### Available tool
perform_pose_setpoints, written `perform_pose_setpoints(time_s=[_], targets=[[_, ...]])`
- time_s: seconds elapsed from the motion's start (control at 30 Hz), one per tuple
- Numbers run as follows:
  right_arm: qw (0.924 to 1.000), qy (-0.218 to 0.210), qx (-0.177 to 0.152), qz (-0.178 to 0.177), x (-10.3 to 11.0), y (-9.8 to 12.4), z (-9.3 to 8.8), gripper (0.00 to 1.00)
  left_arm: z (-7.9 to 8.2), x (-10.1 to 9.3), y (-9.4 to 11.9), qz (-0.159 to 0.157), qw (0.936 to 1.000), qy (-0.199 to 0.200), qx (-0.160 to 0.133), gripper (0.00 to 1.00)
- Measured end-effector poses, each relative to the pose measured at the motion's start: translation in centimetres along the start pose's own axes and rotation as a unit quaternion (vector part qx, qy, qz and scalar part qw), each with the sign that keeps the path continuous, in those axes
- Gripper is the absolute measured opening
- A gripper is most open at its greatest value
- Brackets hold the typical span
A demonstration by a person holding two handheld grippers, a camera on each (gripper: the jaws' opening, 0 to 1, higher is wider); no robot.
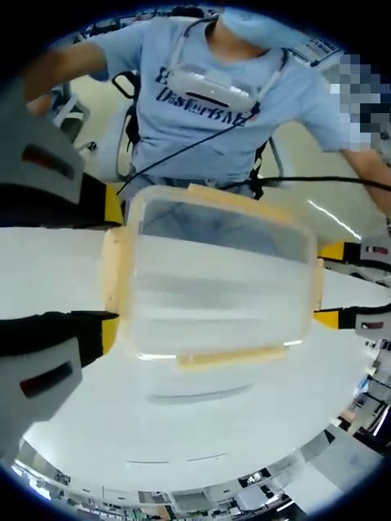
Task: Snap each plastic latch of the storage box into its locked position after aligning the lid with the box until every specified latch is closed and the lid sits flush.
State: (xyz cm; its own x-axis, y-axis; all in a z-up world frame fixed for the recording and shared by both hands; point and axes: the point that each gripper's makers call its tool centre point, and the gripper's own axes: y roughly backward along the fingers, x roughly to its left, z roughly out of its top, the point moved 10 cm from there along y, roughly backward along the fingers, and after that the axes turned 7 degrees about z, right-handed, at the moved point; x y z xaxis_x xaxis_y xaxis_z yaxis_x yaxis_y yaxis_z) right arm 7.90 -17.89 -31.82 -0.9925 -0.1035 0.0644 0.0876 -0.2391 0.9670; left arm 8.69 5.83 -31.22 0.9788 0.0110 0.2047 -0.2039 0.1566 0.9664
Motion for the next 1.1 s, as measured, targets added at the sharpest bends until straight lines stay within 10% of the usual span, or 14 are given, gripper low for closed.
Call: perform_pose_setpoints(time_s=[1.1], targets=[[0.9999, 0.004, 0.005, -0.009, -3.3, -0.6, -0.1, 0.37, -0.3, 2.5, -1.2, 0.005, 0.9998, 0.0, 0.017, 0.39]])
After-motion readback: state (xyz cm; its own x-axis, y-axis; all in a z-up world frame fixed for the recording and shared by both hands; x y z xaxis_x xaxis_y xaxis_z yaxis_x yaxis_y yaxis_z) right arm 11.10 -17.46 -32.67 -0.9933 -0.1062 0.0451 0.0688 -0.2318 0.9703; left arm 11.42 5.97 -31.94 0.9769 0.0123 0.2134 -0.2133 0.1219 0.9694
